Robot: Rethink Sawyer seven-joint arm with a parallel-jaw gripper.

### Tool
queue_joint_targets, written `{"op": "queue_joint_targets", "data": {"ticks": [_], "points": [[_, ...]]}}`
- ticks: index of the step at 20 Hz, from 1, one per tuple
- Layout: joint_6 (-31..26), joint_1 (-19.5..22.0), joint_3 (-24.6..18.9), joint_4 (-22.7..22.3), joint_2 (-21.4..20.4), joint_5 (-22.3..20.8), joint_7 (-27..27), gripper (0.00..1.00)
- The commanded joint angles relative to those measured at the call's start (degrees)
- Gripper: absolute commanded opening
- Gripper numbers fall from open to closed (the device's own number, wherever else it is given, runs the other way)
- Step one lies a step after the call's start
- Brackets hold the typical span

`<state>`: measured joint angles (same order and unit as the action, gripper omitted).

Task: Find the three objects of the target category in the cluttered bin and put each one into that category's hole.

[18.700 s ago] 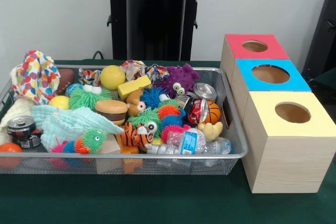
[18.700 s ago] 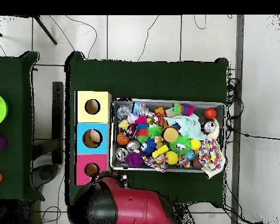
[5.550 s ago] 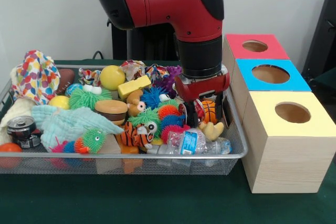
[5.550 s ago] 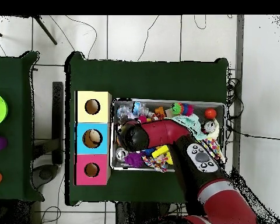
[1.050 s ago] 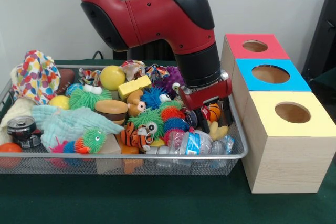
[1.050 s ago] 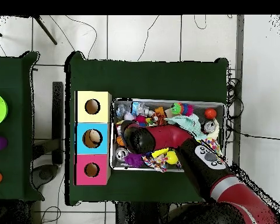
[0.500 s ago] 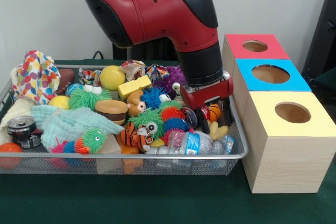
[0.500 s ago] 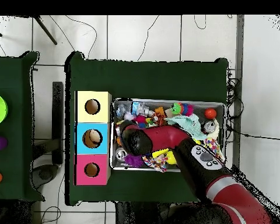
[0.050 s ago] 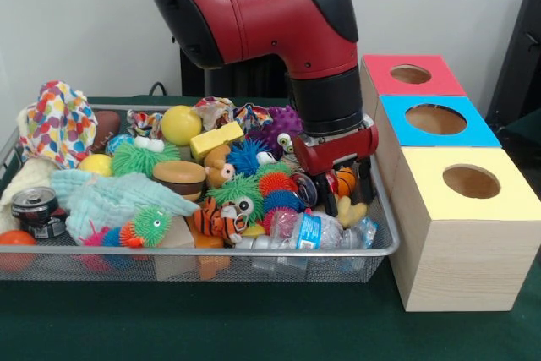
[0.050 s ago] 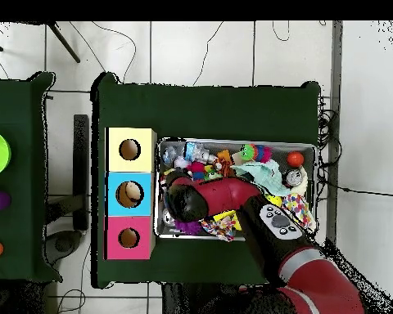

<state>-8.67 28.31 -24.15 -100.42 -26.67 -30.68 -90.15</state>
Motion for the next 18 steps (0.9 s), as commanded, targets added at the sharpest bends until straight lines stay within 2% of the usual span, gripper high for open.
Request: {"op": "queue_joint_targets", "data": {"ticks": [1, 14, 18], "points": [[3.81, -2.76, 5.14, 6.16, 5.61, -4.6, -4.37, 1.0], [3.61, -6.88, 10.77, 8.88, 4.57, -5.19, -3.03, 1.0], [1.46, -6.62, 10.65, 8.72, 3.47, -4.63, -2.06, 1.0]]}}
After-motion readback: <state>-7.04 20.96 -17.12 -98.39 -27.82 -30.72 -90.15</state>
